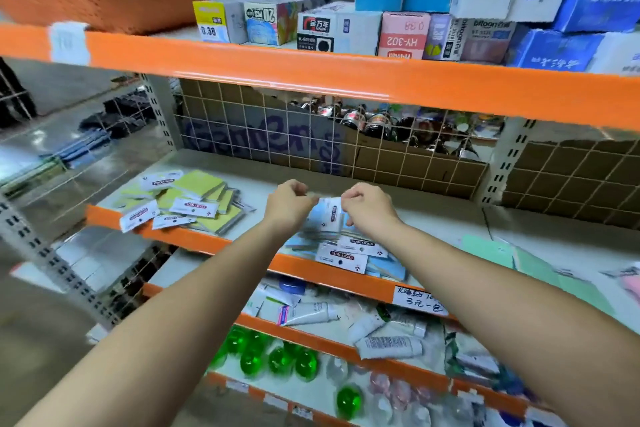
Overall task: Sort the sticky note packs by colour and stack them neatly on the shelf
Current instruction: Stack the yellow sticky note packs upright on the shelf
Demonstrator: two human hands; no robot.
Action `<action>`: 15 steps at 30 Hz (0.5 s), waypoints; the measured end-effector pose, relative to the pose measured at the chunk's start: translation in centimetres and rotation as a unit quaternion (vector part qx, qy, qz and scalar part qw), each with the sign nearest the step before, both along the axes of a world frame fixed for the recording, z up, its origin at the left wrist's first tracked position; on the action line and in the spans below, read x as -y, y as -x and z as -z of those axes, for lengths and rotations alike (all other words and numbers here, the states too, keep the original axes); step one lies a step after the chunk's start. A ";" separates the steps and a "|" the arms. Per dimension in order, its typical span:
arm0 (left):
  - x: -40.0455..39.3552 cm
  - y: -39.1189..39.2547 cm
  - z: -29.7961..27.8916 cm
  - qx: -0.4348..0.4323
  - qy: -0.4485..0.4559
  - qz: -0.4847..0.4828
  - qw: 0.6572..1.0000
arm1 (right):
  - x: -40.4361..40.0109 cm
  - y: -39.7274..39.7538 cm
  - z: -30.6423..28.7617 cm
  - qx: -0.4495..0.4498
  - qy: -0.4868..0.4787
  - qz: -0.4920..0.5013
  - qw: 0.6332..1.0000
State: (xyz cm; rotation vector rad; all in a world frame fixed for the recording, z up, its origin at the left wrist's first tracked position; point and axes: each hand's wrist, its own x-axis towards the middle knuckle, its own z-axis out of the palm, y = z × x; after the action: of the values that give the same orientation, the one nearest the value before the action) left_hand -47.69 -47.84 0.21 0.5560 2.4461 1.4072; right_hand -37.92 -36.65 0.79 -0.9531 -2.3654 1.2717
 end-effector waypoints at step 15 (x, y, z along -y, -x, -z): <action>9.7 7.0 -0.6 0.009 0.039 -0.022 0.999 | 7.7 8.7 0.9 -0.001 0.003 -0.063 0.998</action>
State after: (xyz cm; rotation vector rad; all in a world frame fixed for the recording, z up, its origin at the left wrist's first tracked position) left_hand -54.68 -57.51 0.84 0.4732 2.5007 1.3204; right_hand -46.61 -44.38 -0.12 -0.8150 -2.4550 1.3252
